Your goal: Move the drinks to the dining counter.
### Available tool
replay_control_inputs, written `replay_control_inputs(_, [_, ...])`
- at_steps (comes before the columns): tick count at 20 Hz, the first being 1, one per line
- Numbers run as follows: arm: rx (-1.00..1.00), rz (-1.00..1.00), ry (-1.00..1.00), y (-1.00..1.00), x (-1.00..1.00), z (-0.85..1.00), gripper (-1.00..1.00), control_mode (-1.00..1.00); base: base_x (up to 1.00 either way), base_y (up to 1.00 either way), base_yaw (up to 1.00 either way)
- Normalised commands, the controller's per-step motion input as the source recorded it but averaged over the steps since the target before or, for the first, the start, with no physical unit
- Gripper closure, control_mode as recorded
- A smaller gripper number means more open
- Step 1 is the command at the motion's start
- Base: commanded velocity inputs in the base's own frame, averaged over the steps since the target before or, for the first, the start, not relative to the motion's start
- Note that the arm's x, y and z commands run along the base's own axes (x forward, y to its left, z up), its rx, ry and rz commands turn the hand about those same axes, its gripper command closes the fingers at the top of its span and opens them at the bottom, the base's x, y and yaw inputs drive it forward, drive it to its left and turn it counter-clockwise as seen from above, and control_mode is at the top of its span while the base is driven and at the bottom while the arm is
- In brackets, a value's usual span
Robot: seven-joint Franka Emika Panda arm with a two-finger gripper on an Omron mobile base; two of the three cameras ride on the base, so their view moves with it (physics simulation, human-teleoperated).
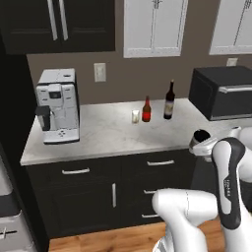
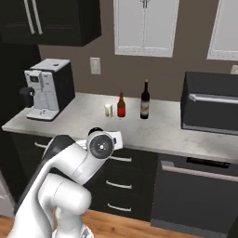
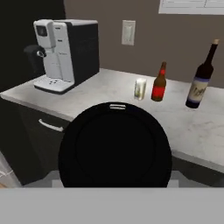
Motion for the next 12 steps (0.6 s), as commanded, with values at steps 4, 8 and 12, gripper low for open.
replay_control_inputs(4, [0.00, 0.00, 0.00, 0.00, 0.00, 0.00, 1.00, 1.00, -0.64, 0.00, 0.16])
replay_control_inputs(8, [0.00, 0.00, 0.00, 0.00, 0.00, 0.00, 1.00, 1.00, -0.30, 0.11, 0.27])
replay_control_inputs(12, [0.00, 0.00, 0.00, 0.00, 0.00, 0.00, 1.00, 1.00, -0.20, 0.11, 0.40])
